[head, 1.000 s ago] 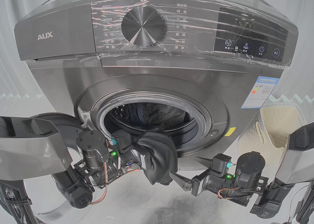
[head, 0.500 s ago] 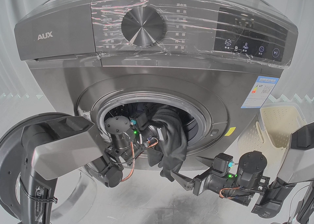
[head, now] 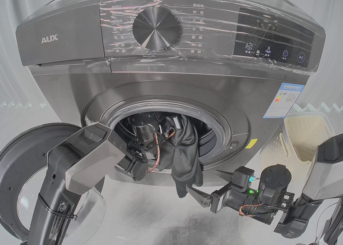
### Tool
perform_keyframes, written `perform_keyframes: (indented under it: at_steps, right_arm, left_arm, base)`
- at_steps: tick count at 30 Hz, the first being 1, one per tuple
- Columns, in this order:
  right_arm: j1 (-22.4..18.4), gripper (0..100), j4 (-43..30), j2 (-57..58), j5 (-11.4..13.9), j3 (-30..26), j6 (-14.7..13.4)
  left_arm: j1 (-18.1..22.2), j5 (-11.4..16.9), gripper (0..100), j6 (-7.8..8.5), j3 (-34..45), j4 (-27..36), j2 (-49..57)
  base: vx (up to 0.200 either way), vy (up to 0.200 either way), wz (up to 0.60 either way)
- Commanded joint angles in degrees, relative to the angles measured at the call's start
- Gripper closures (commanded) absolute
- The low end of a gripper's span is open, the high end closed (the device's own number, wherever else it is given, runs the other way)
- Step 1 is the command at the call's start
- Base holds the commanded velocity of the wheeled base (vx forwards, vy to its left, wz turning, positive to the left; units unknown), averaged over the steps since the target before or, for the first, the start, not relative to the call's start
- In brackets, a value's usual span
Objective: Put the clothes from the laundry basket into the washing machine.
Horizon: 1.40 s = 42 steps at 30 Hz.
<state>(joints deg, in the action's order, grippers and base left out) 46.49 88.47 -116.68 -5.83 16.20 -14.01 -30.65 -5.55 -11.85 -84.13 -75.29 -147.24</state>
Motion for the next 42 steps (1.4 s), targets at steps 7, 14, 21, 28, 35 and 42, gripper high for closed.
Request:
perform_keyframes:
  at_steps: [7,14,21,28,35,42]
  right_arm:
    - [-0.1,0,0.0,-0.7,-0.1,0.0,-0.1]
    - [0.4,0,0.0,-0.9,-0.1,-0.3,-0.2]
    - [0.4,0,0.0,-0.9,-0.1,-0.2,-0.2]
    - [0.3,0,0.0,-1.0,-0.1,-0.1,-0.2]
    - [0.3,0,0.0,-1.1,-0.1,-0.1,-0.2]
    - [0.4,0,0.0,-1.1,-0.1,-0.1,-0.2]
  left_arm:
    - [2.9,-5.4,100,-0.72,-23.3,13.7,-9.1]
    - [3.0,-5.7,0,-1.42,-17.7,13.8,-7.4]
    - [2.3,-5.6,0,-4.41,-4.6,15.2,0.0]
    - [0.6,-4.6,0,-4.23,7.3,17.5,6.8]
    - [-2.9,0.6,0,-3.88,15.5,19.1,10.2]
    - [-5.3,1.3,0,-3.44,15.1,19.3,5.9]
  base:
    - [0.0,0.0,0.0]
    - [0.0,0.0,0.0]
    - [0.0,0.0,0.0]
    - [0.0,0.0,0.0]
    - [0.0,0.0,0.0]
    - [0.0,0.0,0.0]
